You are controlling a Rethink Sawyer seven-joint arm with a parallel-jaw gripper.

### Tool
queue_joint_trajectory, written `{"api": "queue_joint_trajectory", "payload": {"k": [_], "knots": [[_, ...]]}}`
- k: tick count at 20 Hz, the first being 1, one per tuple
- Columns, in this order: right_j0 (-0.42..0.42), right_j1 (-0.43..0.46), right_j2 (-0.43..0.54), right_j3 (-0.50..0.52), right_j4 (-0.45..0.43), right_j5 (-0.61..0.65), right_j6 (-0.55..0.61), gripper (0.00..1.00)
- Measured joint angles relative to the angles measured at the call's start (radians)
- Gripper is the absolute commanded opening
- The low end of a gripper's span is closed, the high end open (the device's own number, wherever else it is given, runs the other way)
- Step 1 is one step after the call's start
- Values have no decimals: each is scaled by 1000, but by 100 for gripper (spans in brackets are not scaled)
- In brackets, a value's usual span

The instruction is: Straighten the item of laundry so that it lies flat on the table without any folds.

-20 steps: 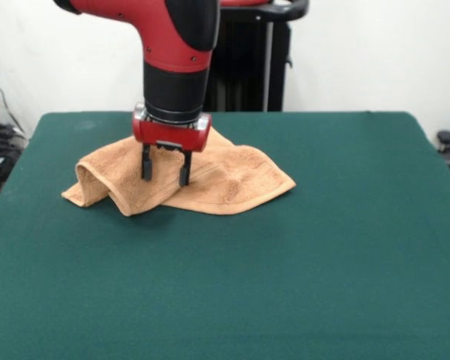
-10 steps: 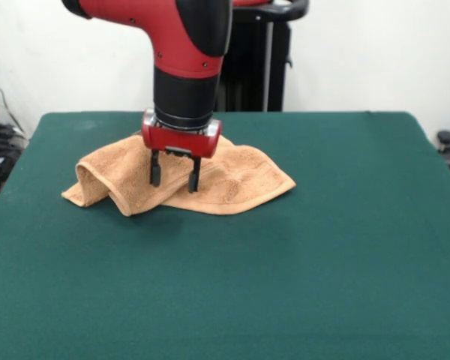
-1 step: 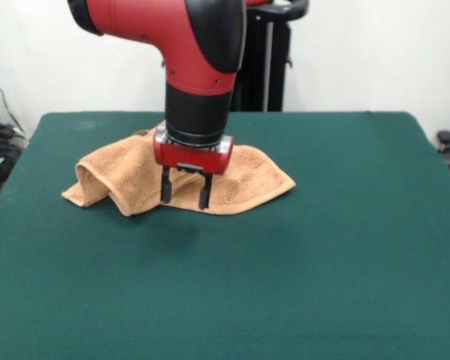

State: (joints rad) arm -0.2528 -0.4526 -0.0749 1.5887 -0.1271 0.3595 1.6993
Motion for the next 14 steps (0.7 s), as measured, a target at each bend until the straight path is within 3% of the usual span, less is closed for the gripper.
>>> {"api": "queue_joint_trajectory", "payload": {"k": [14], "knots": [[-50,62,-6,-8,6,-3,0,100]]}}
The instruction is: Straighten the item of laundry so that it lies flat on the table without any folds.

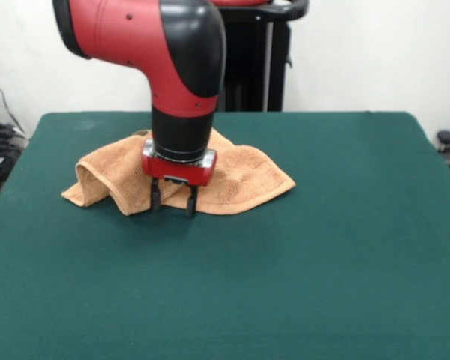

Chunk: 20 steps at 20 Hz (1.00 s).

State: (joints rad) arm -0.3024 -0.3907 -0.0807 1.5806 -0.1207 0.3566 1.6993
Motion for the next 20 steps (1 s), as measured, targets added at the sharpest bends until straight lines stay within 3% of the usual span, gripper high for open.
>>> {"api": "queue_joint_trajectory", "payload": {"k": [11,20], "knots": [[-39,-18,0,11,0,-19,0,100],[-39,-84,0,39,0,-19,0,100]]}}
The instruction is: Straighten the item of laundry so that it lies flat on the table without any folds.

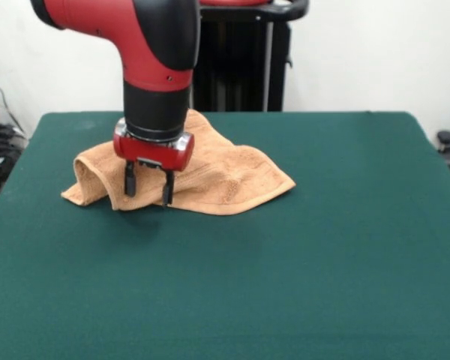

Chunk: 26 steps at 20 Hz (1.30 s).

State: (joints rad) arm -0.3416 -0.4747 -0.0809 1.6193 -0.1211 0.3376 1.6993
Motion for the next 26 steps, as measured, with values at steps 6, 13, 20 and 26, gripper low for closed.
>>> {"api": "queue_joint_trajectory", "payload": {"k": [6,13,20,26], "knots": [[0,-25,0,10,0,0,0,100],[0,-26,0,18,0,-5,0,100],[-6,-26,0,35,0,-12,0,100],[-29,-33,0,56,0,-24,0,100]]}}
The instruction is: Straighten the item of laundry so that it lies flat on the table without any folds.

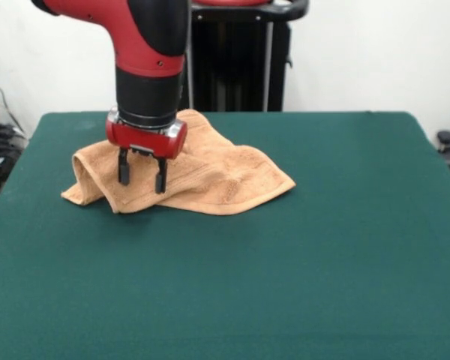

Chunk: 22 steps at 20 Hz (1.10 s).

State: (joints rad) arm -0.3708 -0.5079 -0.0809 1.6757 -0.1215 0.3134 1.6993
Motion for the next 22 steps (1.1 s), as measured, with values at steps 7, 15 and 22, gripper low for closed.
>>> {"api": "queue_joint_trajectory", "payload": {"k": [7,15,22], "knots": [[-25,-32,1,46,-11,-13,0,100],[-71,-63,10,91,-45,-39,0,100],[-117,-68,13,126,-83,-87,0,100]]}}
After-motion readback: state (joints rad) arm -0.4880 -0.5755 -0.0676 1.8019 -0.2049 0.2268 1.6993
